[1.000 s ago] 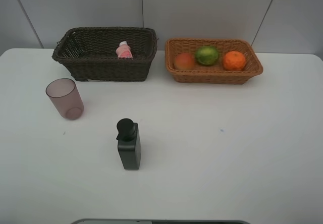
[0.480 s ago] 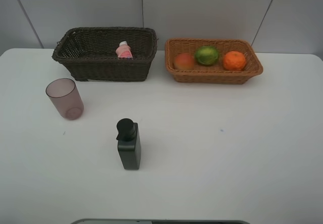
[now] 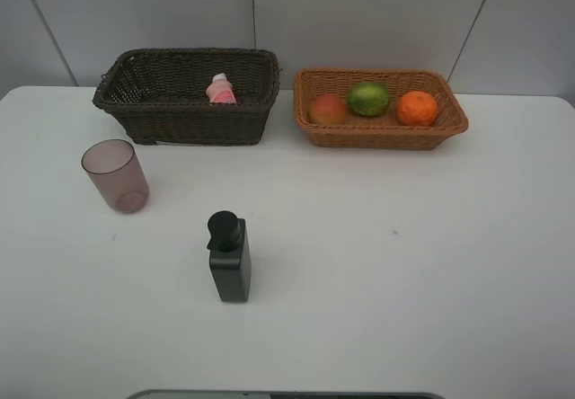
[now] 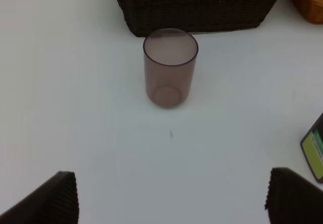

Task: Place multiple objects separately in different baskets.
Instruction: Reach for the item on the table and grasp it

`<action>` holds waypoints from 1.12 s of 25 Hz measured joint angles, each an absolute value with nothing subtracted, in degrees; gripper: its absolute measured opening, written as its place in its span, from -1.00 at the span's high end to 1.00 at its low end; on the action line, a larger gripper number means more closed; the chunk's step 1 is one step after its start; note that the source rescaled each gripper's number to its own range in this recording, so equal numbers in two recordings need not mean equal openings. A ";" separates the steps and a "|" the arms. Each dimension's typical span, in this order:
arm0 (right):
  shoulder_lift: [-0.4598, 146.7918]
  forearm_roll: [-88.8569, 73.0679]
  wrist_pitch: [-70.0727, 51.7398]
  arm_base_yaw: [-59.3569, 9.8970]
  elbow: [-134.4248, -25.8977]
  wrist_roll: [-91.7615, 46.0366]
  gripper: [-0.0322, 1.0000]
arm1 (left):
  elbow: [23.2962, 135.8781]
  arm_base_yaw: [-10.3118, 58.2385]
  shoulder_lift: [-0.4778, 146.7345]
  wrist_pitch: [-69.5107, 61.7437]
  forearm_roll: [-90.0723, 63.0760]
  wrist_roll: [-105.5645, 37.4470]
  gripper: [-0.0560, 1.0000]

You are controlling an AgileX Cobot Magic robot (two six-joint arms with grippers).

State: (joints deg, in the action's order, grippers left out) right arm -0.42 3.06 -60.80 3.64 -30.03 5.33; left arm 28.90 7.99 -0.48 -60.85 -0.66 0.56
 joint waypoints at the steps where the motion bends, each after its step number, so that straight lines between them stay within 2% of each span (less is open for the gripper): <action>1: -0.42 3.06 -60.80 3.64 -30.03 5.33 -0.27 | 28.90 7.99 -0.48 -60.85 -0.66 0.56 -0.92; 16: -0.42 3.06 -60.80 3.64 -30.03 5.33 -0.27 | 28.96 7.99 1.27 -60.83 -0.51 0.56 -0.92; 28: -0.42 3.06 -60.80 3.64 -30.03 5.33 -0.27 | 36.67 7.99 32.52 -45.83 0.00 0.00 -0.92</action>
State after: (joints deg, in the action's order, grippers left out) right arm -0.42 3.06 -60.80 3.64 -30.03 5.33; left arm 36.67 7.99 32.52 -45.83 0.00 0.00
